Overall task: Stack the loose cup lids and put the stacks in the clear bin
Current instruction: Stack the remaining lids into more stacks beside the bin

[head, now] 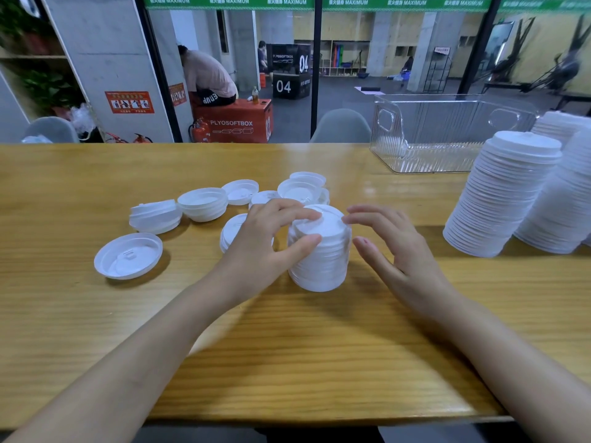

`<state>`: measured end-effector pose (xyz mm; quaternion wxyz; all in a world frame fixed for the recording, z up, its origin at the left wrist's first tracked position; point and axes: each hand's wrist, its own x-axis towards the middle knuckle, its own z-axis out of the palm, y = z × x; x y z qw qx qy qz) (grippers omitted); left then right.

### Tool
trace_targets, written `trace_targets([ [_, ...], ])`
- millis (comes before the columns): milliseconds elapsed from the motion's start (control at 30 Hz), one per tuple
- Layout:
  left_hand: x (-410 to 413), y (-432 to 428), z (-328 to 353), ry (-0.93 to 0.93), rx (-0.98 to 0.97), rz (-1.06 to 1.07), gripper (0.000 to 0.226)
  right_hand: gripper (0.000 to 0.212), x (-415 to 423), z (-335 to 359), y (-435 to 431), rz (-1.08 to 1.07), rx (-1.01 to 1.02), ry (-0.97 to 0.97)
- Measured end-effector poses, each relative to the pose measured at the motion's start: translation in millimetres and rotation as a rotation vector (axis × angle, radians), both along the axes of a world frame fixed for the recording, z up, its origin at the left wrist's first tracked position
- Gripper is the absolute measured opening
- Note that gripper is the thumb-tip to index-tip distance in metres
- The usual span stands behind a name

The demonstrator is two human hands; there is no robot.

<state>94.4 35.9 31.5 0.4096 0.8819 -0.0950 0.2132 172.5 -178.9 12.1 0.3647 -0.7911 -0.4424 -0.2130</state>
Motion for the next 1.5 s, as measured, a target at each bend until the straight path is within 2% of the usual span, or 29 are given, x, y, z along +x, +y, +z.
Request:
trace_targets([
  [367, -1, 1, -4, 0.018, 0.008, -0.025, 0.046, 0.035, -3, 1, 0, 0.02, -0.003, -0.002],
  [500, -3, 20, 0, 0.006, -0.002, 0.042, 0.053, 0.037, -3, 1, -1, 0.026, -0.004, 0.019],
  [600, -5, 50, 0, -0.016, 0.047, 0.172, 0.055, 0.038, -1, 0, -1, 0.023, -0.004, 0.026],
  [700, -10, 77, -10, 0.034, 0.138, 0.282, 0.068, 0.038, -2, 0, 0, 0.021, -0.009, 0.015],
  [833, -9, 91, -20, 0.174, 0.202, 0.284, 0.073, 0.038, -3, 0, -1, 0.028, -0.013, 0.035],
  [967, -4, 90, -22, 0.172, 0.252, 0.26, 0.082, 0.038, -2, -1, -1, 0.029, -0.008, 0.045],
  [1167, -5, 87, -21, 0.125, 0.281, 0.293, 0.062, 0.039, -2, -2, 0, 0.031, -0.012, 0.054],
  [1333, -7, 78, -16, 0.048, 0.159, 0.341, 0.044, 0.039, -1, -2, 0, 0.034, -0.009, 0.058],
  [1500, -9, 72, -11, -0.021, 0.065, 0.351, 0.039, 0.039, -1, -2, 0, 0.032, -0.01, 0.063],
])
